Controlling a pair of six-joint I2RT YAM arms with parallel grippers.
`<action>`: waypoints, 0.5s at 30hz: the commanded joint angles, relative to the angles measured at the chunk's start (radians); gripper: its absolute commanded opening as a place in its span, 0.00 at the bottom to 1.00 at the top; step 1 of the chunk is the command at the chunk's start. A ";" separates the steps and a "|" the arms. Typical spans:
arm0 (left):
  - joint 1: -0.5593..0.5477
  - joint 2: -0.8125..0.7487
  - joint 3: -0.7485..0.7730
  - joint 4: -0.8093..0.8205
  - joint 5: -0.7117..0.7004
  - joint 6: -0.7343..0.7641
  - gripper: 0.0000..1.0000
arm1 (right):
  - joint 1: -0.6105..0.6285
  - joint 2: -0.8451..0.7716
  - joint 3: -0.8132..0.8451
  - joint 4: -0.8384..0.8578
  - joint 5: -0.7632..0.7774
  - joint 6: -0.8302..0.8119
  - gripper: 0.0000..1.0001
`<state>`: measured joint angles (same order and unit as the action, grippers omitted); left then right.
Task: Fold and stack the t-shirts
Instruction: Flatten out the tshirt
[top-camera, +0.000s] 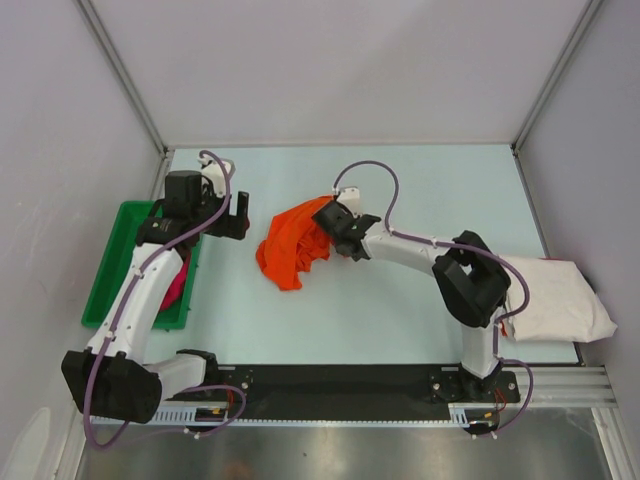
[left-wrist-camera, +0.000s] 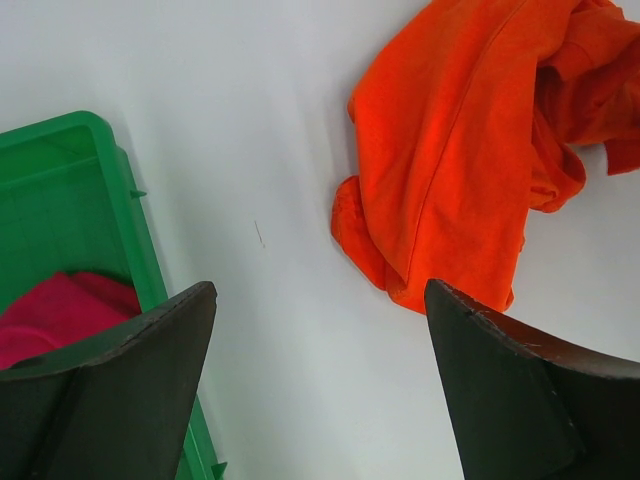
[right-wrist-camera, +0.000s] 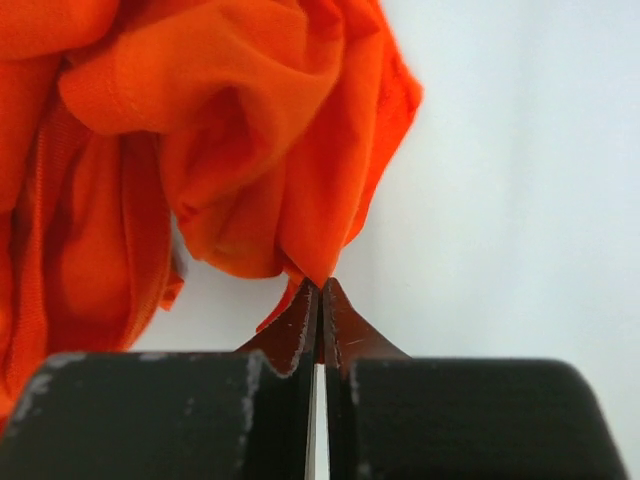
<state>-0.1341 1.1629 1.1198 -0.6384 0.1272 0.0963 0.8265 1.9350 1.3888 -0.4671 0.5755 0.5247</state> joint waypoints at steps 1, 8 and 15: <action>0.008 -0.042 0.009 0.028 0.011 -0.009 0.91 | -0.013 -0.198 0.149 -0.047 0.112 -0.058 0.00; 0.010 -0.069 0.017 0.028 0.066 -0.018 0.91 | -0.035 -0.295 0.580 -0.133 0.231 -0.304 0.00; 0.010 -0.077 -0.020 0.066 0.218 -0.053 0.91 | -0.056 -0.358 0.636 -0.103 0.267 -0.382 0.00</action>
<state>-0.1322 1.1149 1.1198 -0.6331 0.2195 0.0837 0.7948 1.5650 2.0129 -0.5411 0.7998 0.2115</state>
